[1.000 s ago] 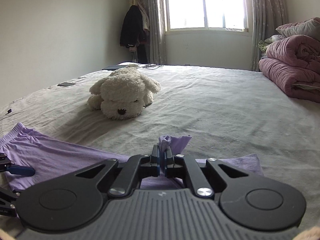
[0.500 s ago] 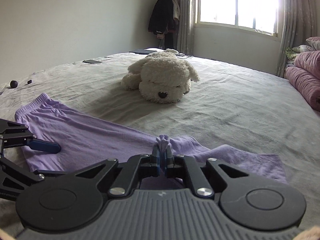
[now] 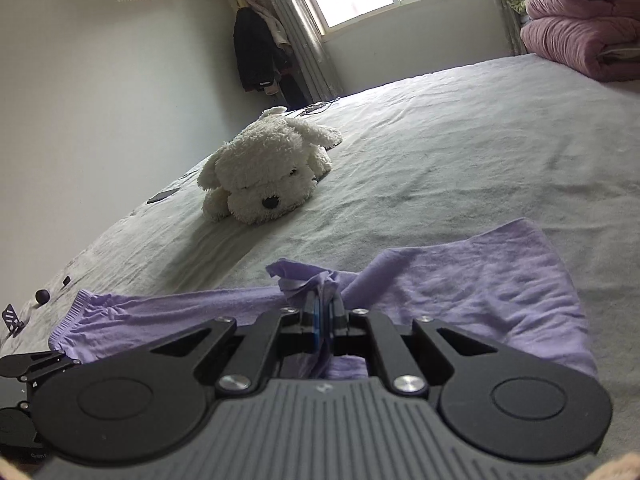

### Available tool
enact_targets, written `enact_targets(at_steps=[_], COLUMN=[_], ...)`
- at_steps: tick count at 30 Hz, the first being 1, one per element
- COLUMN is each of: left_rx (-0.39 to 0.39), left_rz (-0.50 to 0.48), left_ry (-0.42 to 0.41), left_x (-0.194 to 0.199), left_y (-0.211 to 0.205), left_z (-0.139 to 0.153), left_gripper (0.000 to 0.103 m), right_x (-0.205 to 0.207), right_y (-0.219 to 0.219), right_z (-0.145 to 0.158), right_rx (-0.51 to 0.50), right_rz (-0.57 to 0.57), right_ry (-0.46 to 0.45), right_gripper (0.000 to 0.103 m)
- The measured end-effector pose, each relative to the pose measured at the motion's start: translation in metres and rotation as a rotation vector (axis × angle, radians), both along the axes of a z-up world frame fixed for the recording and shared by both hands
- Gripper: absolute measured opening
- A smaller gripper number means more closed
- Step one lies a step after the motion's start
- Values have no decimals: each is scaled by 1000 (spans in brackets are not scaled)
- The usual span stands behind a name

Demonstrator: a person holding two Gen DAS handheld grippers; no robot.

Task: Fold clothes
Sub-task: 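Lift the hem end with the right gripper and carry it toward the left gripper, then close the left gripper on the hem end while the right gripper still holds it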

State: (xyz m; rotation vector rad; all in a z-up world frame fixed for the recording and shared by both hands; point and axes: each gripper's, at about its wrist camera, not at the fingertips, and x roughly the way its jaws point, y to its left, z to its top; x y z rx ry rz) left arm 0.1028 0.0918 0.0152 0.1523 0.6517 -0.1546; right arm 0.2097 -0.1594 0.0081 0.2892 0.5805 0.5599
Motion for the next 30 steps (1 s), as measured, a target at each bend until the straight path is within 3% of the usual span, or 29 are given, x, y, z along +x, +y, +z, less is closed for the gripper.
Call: enact_targets(at_steps=[4, 7, 12, 17, 20, 30], left_rx=[-122, -277, -517, -804, -958, -1181], left_rz=[16, 49, 96, 88, 114, 158], left_ry=[65, 126, 200, 292, 349, 390], left_x=[10, 16, 29, 41, 46, 44], left_y=[16, 36, 68, 96, 110, 108], left_z=[9, 17, 15, 5, -4, -14], left_gripper=[62, 62, 62, 63, 64, 66], right_x=[-10, -17, -28, -35, -41, -81], right_y=[12, 32, 72, 127, 145, 177], right_z=[4, 6, 10, 28, 39, 49], right_rx=[-73, -156, -191, -370, -426, -523], right_rz=[-13, -87, -155, -118, -93, 8], right_ry=[-43, -29, -4, -109, -166, -253], right_gripper=[7, 7, 7, 7, 7, 7])
